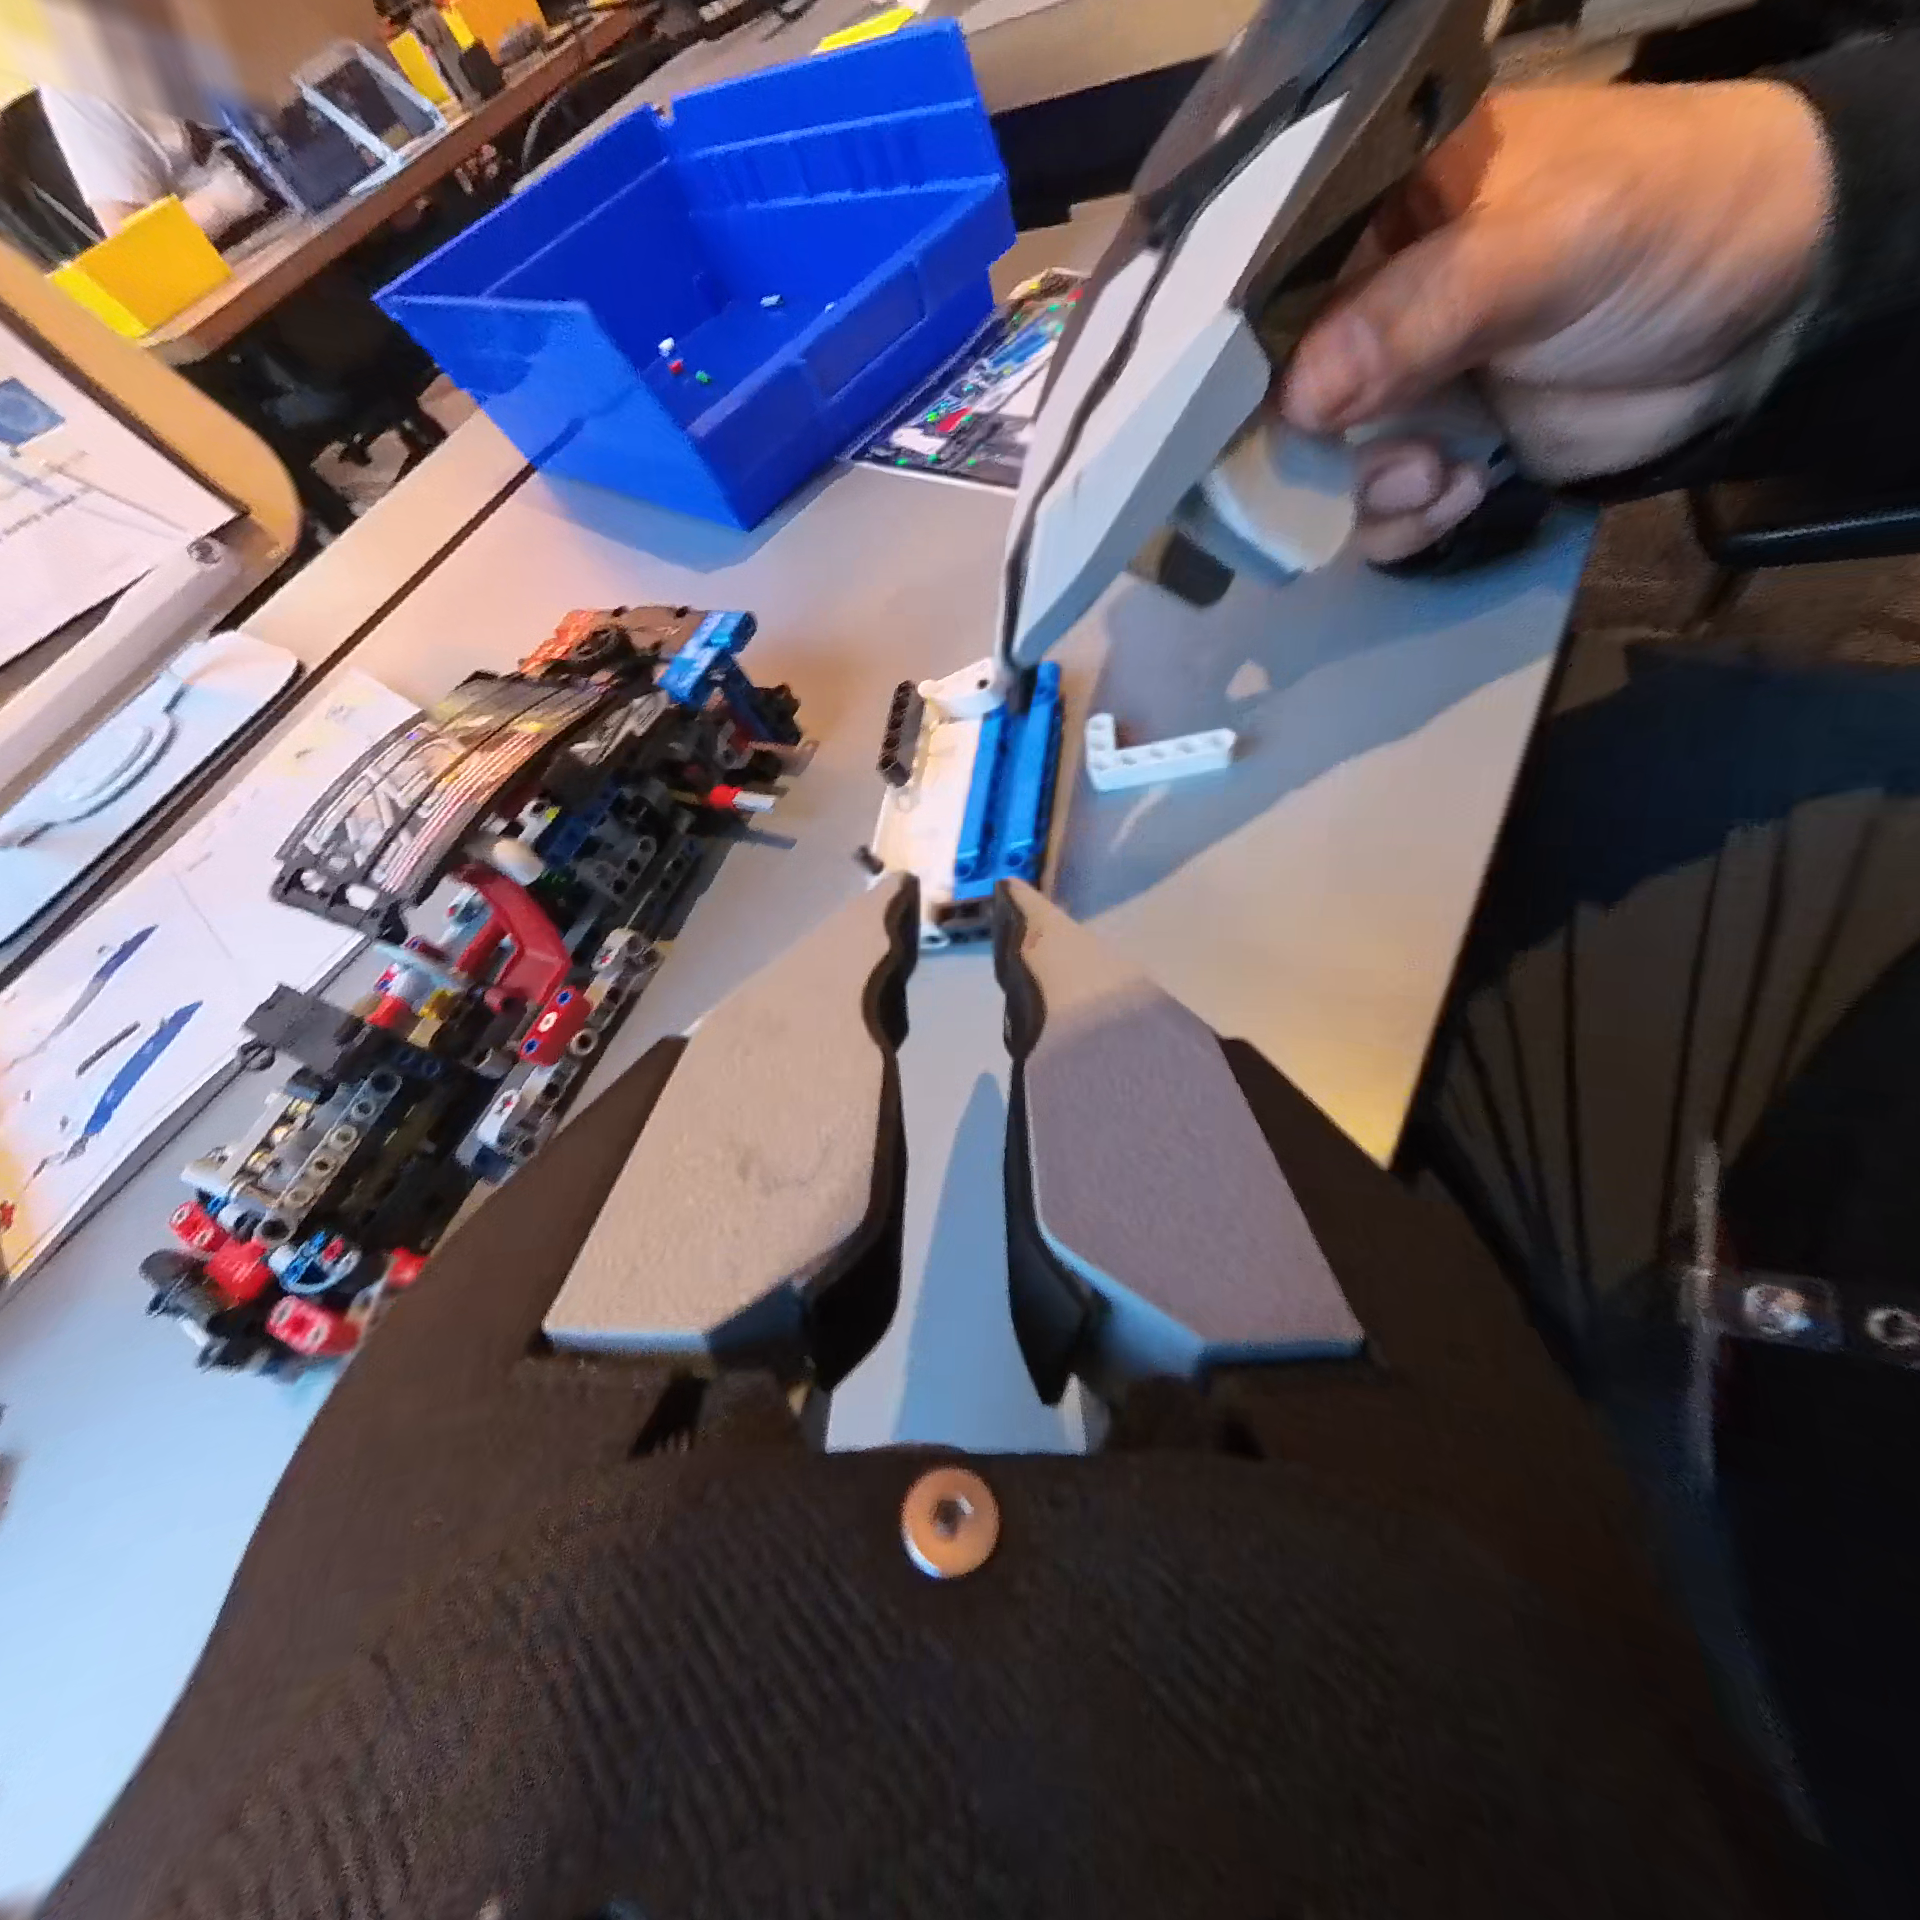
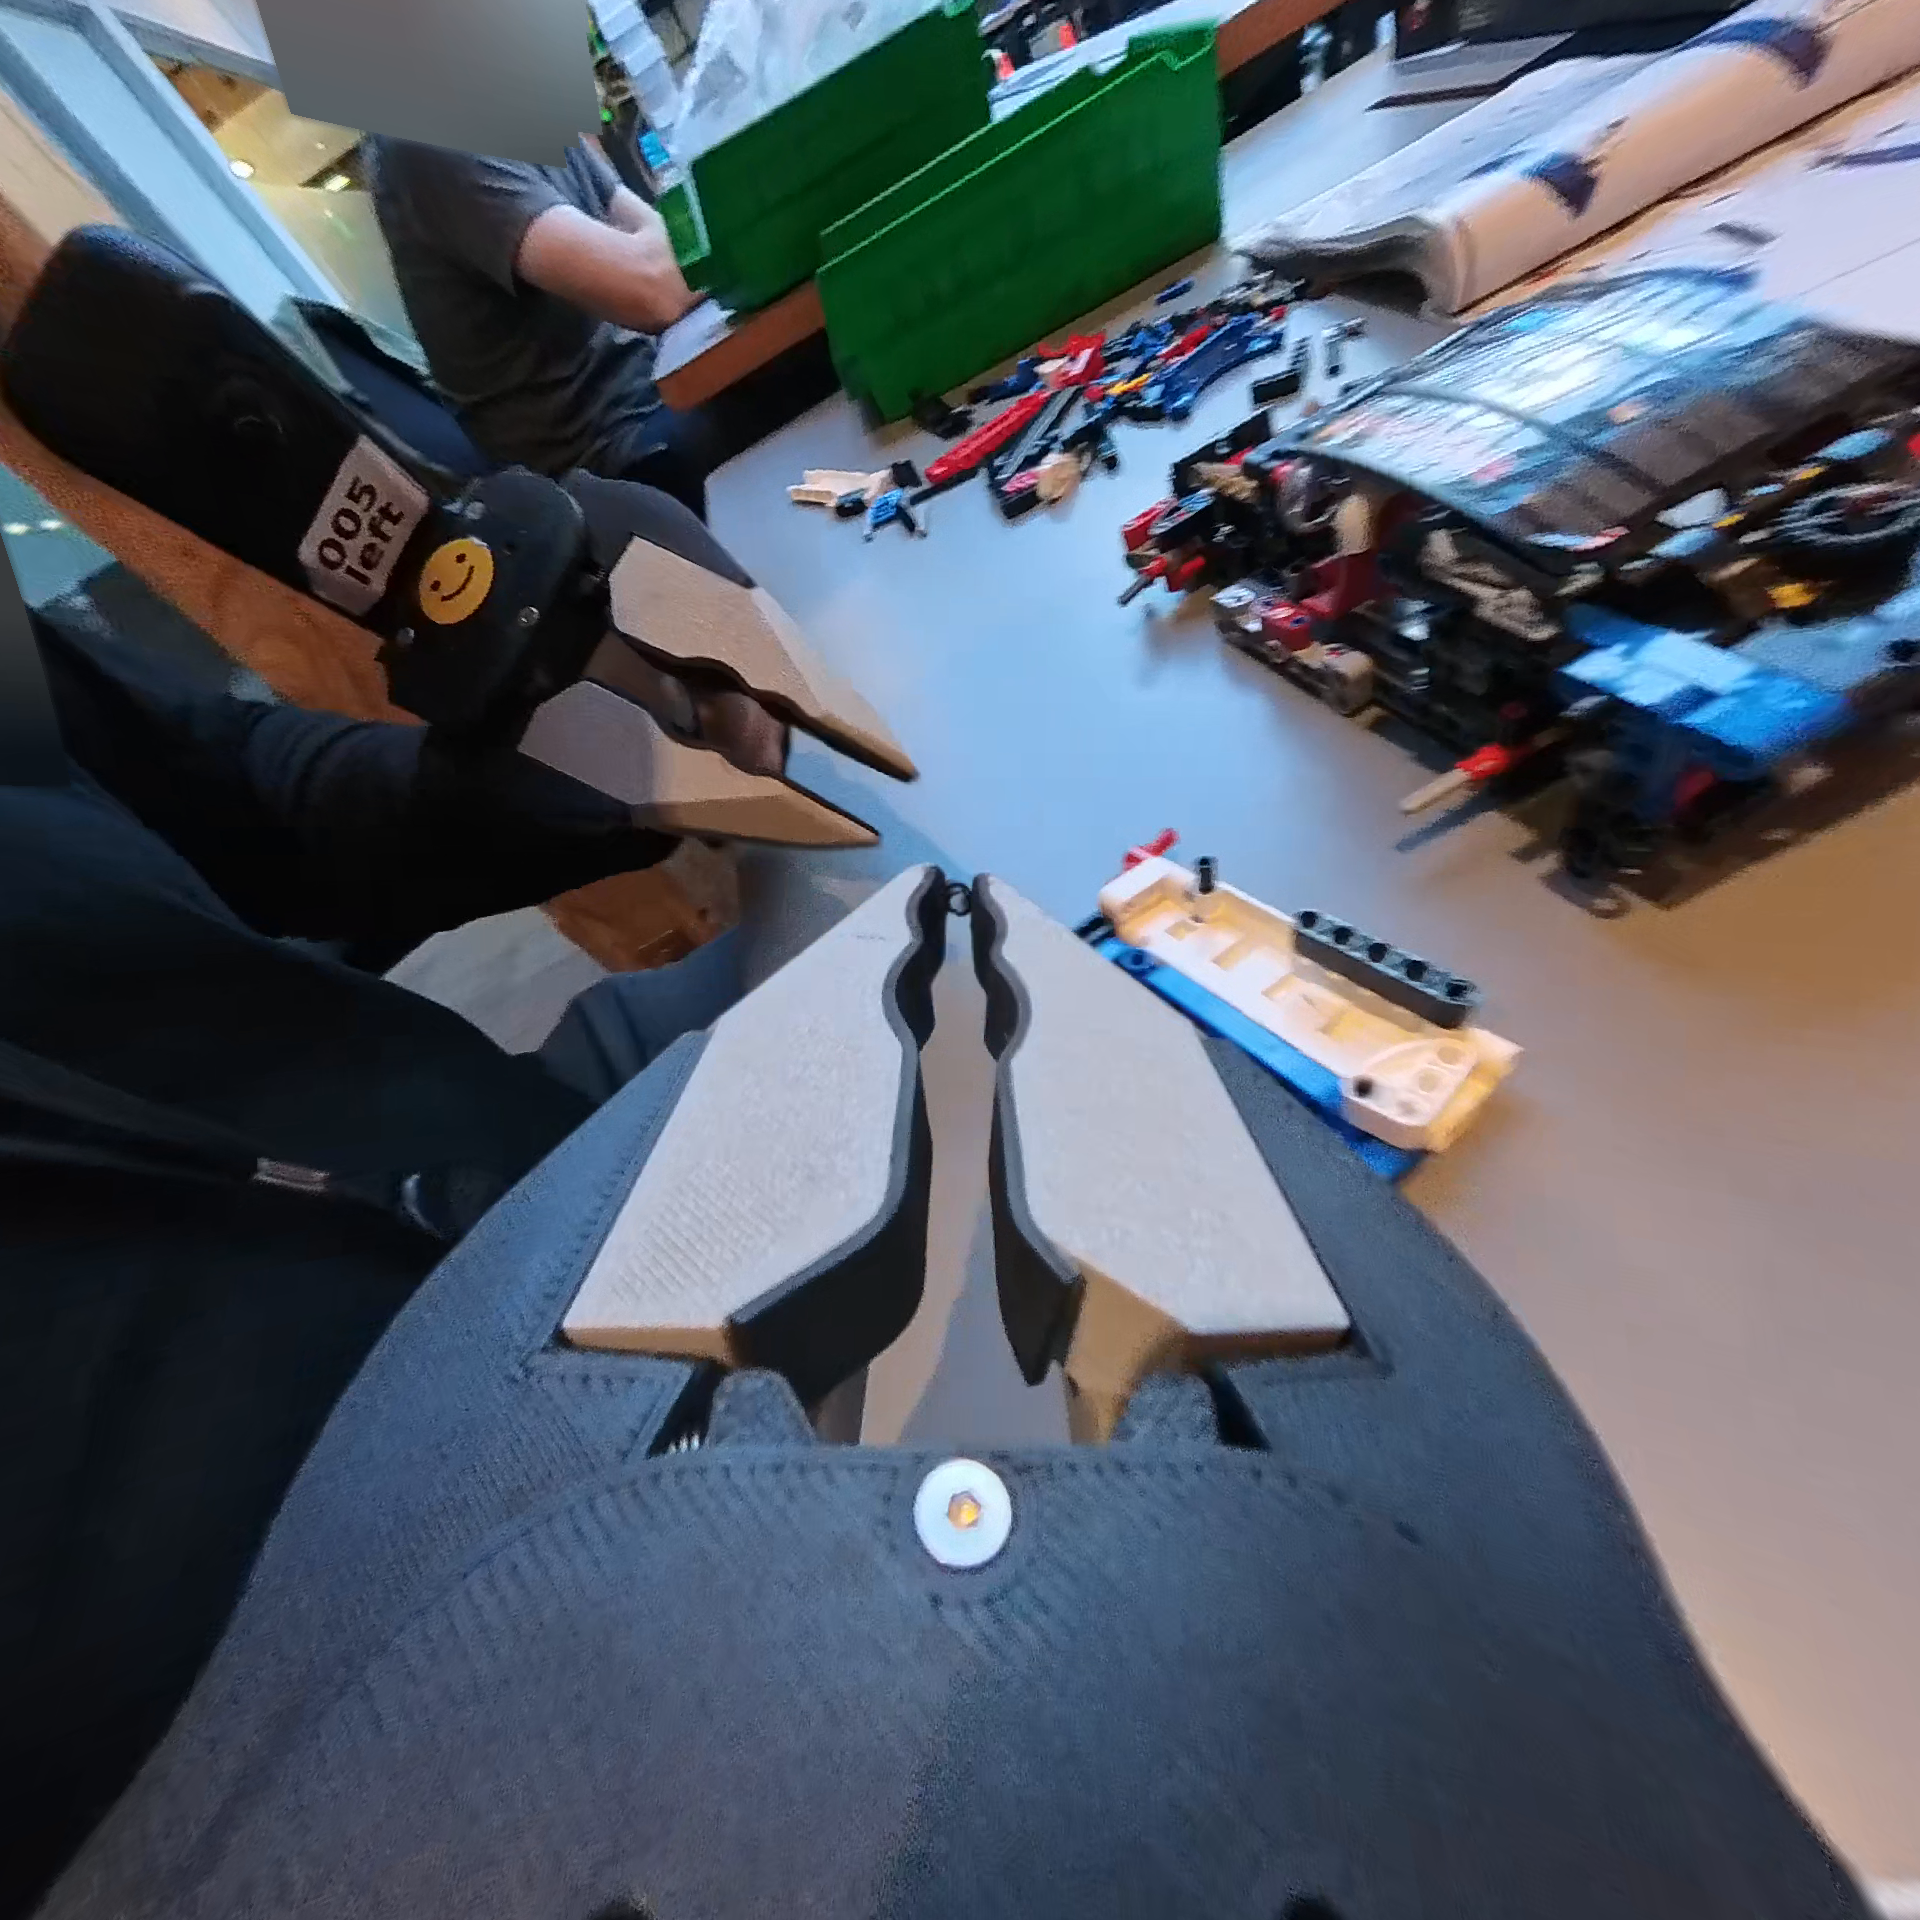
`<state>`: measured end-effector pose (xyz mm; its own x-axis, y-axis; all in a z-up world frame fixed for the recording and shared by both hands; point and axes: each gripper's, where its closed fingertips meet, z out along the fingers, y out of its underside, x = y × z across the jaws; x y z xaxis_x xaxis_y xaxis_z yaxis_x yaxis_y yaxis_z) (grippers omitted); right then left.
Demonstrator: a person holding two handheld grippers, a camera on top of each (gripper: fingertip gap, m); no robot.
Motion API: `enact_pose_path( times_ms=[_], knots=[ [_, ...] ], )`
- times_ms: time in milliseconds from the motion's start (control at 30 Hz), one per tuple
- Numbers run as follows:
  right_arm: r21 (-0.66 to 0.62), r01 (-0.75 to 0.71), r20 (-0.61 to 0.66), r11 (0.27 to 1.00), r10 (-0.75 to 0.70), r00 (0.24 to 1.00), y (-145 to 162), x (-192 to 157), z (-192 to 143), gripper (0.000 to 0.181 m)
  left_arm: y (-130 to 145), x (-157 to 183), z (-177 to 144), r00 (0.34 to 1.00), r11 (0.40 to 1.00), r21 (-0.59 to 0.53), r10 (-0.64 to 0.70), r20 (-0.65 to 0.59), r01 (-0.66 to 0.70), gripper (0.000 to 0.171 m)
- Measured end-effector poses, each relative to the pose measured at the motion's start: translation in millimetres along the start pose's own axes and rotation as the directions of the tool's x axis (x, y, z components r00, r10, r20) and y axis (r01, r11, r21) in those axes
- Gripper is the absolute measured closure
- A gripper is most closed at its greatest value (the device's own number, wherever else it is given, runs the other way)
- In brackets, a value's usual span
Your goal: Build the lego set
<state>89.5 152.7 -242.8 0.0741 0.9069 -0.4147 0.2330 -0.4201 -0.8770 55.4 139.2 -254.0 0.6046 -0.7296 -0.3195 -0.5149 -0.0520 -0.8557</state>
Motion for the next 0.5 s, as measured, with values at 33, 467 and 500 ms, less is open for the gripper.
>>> enact_pose_path(
  times_ms=[33, 467, 500],
  knots=[
    [0.005, 0.012, -0.028, 1.0, -0.012, 1.0, -2, 7, -5, 0.18, 3, -5, -2, 1.0, 1.0, -0.007, -0.006, 0.012, 0.006, 0.161],
    [-0.205, 0.264, -0.368, 0.943, -0.324, 0.872, -12, 106, -56, 0.179, 56, -74, -17, 0.984, 0.989, -0.094, -0.101, 0.146, 0.116, 0.16],
    [-0.228, 0.271, -0.364, 0.935, -0.339, 0.867, -10, 110, -56, 0.179, 57, -76, -17, 0.983, 0.988, -0.094, -0.106, 0.147, 0.12, 0.159]
  ],
)
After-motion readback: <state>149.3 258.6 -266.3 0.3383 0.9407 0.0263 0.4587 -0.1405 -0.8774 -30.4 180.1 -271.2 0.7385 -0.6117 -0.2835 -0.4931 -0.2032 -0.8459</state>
